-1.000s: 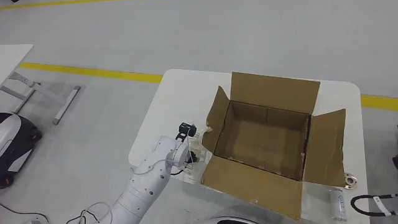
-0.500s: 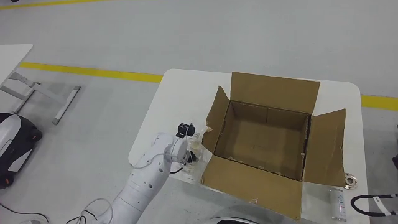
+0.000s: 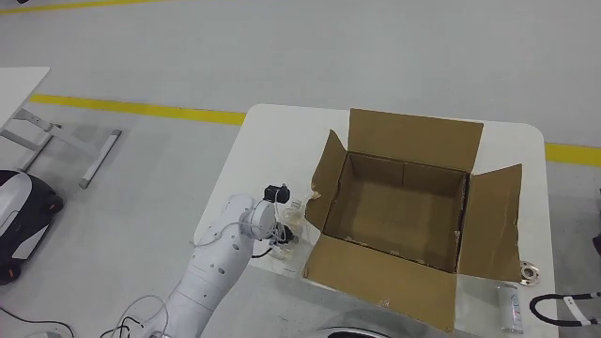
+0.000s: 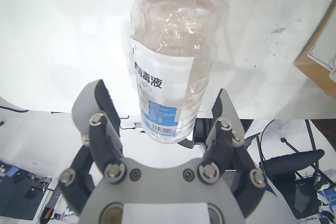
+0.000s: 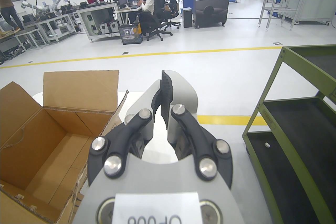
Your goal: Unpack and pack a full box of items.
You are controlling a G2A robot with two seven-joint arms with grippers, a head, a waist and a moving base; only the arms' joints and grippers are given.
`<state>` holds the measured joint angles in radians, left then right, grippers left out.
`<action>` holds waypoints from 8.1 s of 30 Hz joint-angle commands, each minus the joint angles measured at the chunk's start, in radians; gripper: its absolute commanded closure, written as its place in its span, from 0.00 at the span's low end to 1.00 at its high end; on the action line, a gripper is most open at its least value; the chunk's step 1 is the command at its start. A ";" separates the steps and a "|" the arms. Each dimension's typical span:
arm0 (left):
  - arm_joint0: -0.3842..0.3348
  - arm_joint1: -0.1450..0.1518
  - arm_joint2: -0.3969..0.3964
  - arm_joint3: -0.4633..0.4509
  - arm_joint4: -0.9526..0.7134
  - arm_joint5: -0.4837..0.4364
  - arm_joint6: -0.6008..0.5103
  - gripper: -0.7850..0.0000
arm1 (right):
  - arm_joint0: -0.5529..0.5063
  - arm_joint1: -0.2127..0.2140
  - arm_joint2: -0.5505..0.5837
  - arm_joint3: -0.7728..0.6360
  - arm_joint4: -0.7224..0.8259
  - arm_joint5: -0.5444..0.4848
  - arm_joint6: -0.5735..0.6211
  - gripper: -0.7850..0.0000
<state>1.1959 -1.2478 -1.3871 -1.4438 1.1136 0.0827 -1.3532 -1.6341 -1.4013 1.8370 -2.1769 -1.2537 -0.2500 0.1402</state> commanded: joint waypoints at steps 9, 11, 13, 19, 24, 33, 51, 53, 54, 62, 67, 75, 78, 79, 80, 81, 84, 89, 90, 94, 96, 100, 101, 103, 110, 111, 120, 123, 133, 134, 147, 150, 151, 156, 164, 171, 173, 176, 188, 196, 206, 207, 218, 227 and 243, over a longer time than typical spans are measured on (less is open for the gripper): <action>-0.011 0.001 0.029 0.026 0.004 0.016 0.009 0.51 | 0.000 0.000 0.000 0.000 0.000 0.000 0.000 1.00; -0.013 0.001 0.033 0.029 0.004 0.019 0.011 0.60 | 0.000 0.000 0.000 0.000 0.000 0.000 0.000 1.00; -0.014 0.001 0.036 0.030 0.006 0.024 0.013 0.94 | 0.000 0.000 0.000 0.000 0.000 0.000 0.000 1.00; 0.029 0.009 0.019 -0.079 0.047 0.058 0.033 1.00 | 0.000 0.000 0.000 0.000 0.000 0.000 0.000 1.00; 0.121 0.021 -0.046 -0.322 0.063 0.086 0.016 1.00 | 0.000 0.000 0.000 0.000 0.000 0.000 0.000 1.00; 0.252 0.034 -0.195 -0.781 0.042 0.132 0.023 1.00 | 0.000 0.000 0.000 0.000 0.000 0.000 0.000 1.00; 0.149 0.034 -0.192 -0.906 -0.137 0.080 0.114 1.00 | 0.000 0.000 0.000 0.000 0.000 0.000 0.000 1.00; 0.149 0.034 -0.192 -0.906 -0.137 0.080 0.114 1.00 | 0.000 0.000 0.000 0.000 0.000 0.000 0.000 1.00; 0.149 0.034 -0.192 -0.906 -0.137 0.080 0.114 1.00 | 0.000 0.000 0.000 0.000 0.000 0.000 0.000 1.00; 0.150 0.033 -0.183 -0.906 -0.155 0.071 0.140 1.00 | 0.000 0.000 0.000 0.000 0.000 0.000 0.000 1.00; 0.077 0.031 -0.113 -0.906 -0.236 0.038 0.189 1.00 | 0.000 0.000 0.000 0.000 0.000 0.000 0.000 1.00; -0.120 0.022 0.062 -0.814 -0.407 0.025 0.101 1.00 | 0.000 0.000 0.000 0.000 0.000 0.000 0.000 1.00; -0.190 0.015 0.153 -0.712 -0.436 0.072 0.039 1.00 | 0.000 0.000 0.000 0.000 0.000 0.000 0.000 1.00; -0.213 0.011 0.178 -0.672 -0.449 0.097 0.032 1.00 | 0.000 0.000 0.000 0.000 0.000 0.000 0.000 1.00; -0.236 0.008 0.209 -0.634 -0.447 0.111 0.012 1.00 | 0.000 0.000 0.000 0.000 0.000 0.000 0.000 1.00; -0.256 0.004 0.235 -0.600 -0.455 0.131 0.013 1.00 | 0.000 0.000 0.000 0.000 0.000 0.000 0.000 1.00; -0.302 -0.007 0.313 -0.498 -0.438 0.183 0.015 1.00 | 0.000 0.000 0.000 0.000 0.000 0.000 0.000 1.00; -0.360 -0.024 0.398 -0.352 -0.457 0.256 -0.009 1.00 | 0.000 0.000 0.000 0.000 0.000 0.000 0.000 1.00; -0.368 -0.026 0.410 -0.324 -0.452 0.270 -0.005 1.00 | 0.000 0.000 0.000 0.000 0.000 0.000 0.000 1.00; -0.398 -0.033 0.449 -0.246 -0.422 0.309 -0.002 1.00 | 0.000 0.000 0.000 0.000 0.000 0.000 0.000 1.00; -0.409 -0.037 0.459 -0.211 -0.423 0.322 -0.002 1.00 | 0.000 0.000 0.000 0.000 0.000 0.000 0.000 1.00; -0.426 -0.042 0.475 -0.160 -0.427 0.342 -0.013 1.00 | 0.000 0.000 0.000 0.000 0.000 0.000 0.000 1.00; -0.432 -0.043 0.476 -0.155 -0.429 0.345 -0.015 1.00 | 0.000 0.000 0.000 0.000 0.000 0.000 0.000 1.00; -0.438 -0.044 0.484 -0.149 -0.422 0.352 -0.019 1.00 | 0.000 0.000 0.000 0.000 0.000 0.000 0.000 1.00; -0.459 -0.051 0.518 -0.092 -0.378 0.383 -0.001 1.00 | 0.000 0.000 0.000 0.000 0.000 0.000 0.000 1.00; -0.461 -0.053 0.525 -0.081 -0.372 0.388 0.004 1.00 | 0.000 0.000 0.000 0.000 0.000 0.000 0.000 1.00; -0.481 -0.068 0.573 -0.009 -0.345 0.417 0.032 0.86 | 0.000 0.000 0.000 0.000 0.000 0.000 0.000 1.00; -0.486 -0.073 0.587 0.020 -0.343 0.422 0.038 0.76 | 0.000 0.000 0.000 0.000 0.000 0.000 0.000 1.00; -0.509 -0.089 0.619 0.055 -0.349 0.426 0.042 0.00 | 0.000 0.000 0.000 0.000 0.000 0.000 0.000 1.00; -0.509 -0.090 0.620 0.054 -0.348 0.427 0.043 0.00 | 0.000 0.000 0.000 0.000 0.000 0.000 0.000 1.00; -0.437 -0.050 0.595 -0.229 -0.149 0.287 0.018 0.00 | 0.001 0.009 0.015 -0.004 -0.070 -0.011 0.084 1.00; -0.376 -0.026 0.586 -0.340 -0.004 0.234 0.015 0.00 | 0.010 0.016 0.031 -0.015 -0.094 -0.017 0.175 1.00; -0.352 -0.019 0.577 -0.376 0.026 0.217 0.015 0.00 | 0.012 0.018 0.038 -0.018 -0.105 -0.020 0.217 1.00; -0.239 0.012 0.510 -0.541 0.136 0.131 0.042 0.00 | 0.034 0.033 0.067 -0.009 -0.136 -0.068 0.459 1.00; -0.106 0.035 0.388 -0.701 0.137 0.082 0.079 0.00 | 0.013 0.046 0.078 0.050 -0.186 -0.133 0.549 1.00; -0.087 0.037 0.360 -0.716 0.127 0.088 0.081 0.00 | 0.013 0.046 0.078 0.050 -0.186 -0.133 0.549 1.00; -0.087 0.037 0.360 -0.716 0.127 0.088 0.081 0.00 | 0.013 0.046 0.078 0.050 -0.186 -0.133 0.549 1.00; -0.087 0.037 0.360 -0.716 0.127 0.088 0.081 0.00 | 0.004 0.049 0.063 0.047 -0.217 -0.153 0.544 1.00; -0.087 0.037 0.360 -0.716 0.127 0.088 0.081 0.00 | 0.061 0.059 -0.107 0.044 -0.322 -0.191 1.028 1.00; -0.087 0.037 0.360 -0.716 0.127 0.088 0.081 0.00 | 0.112 0.066 -0.151 0.088 -0.224 -0.239 1.133 1.00; -0.087 0.037 0.360 -0.716 0.127 0.088 0.081 0.00 | 0.137 0.082 -0.159 0.190 -0.150 -0.262 1.167 1.00; -0.087 0.037 0.360 -0.716 0.127 0.088 0.081 0.00 | 0.141 0.084 -0.161 0.201 -0.136 -0.261 1.169 1.00; -0.087 0.037 0.360 -0.716 0.127 0.088 0.081 0.00 | 0.133 0.108 -0.150 0.185 -0.094 -0.247 1.182 0.58; -0.087 0.037 0.360 -0.716 0.127 0.088 0.081 0.00 | 0.113 0.123 -0.152 0.200 -0.082 -0.239 1.184 0.53; -0.087 0.037 0.360 -0.716 0.127 0.088 0.081 0.00 | 0.124 0.139 -0.205 0.258 -0.111 -0.192 1.163 0.41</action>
<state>1.1085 -1.2106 -1.0275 -2.1597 1.2408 0.1702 -1.2725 -1.5115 -1.2627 1.6342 -1.9224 -1.3641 -0.4442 1.3034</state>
